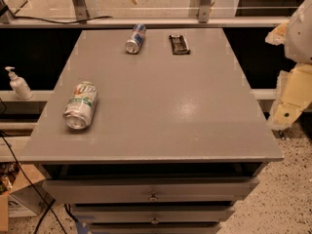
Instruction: Move redbull can near 7up can
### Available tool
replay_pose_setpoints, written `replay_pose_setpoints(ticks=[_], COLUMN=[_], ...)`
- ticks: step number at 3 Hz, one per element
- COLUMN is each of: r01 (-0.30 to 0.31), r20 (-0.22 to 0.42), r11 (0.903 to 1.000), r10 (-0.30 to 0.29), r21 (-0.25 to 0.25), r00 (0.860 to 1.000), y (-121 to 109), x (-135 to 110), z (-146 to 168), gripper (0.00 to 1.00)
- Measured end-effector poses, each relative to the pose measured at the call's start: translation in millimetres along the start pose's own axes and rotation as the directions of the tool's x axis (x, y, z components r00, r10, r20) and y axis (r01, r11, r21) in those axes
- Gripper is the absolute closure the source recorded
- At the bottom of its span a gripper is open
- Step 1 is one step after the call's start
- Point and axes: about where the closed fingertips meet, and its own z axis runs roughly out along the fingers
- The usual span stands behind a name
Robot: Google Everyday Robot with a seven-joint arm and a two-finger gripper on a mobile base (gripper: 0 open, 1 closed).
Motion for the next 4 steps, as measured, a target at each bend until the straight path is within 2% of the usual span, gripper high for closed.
replay_pose_setpoints(ticks=[1, 2, 3, 4], r01=[0.001, 0.005, 0.005, -0.041], r20=[0.004, 0.082, 0.082, 0.173], r11=[1.0, 0.9998, 0.9998, 0.9988], r10=[-0.001, -0.003, -0.003, 0.045], r21=[0.003, -0.021, -0.02, -0.027], r00=[1.0, 0.997, 0.997, 0.984], y=[-0.4, -5.3, -5.3, -11.9], x=[-0.8, -12.2, -12.2, -26.2], z=[-0.6, 12.1, 12.1, 21.6], gripper=[0.0, 0.0, 0.0, 0.0])
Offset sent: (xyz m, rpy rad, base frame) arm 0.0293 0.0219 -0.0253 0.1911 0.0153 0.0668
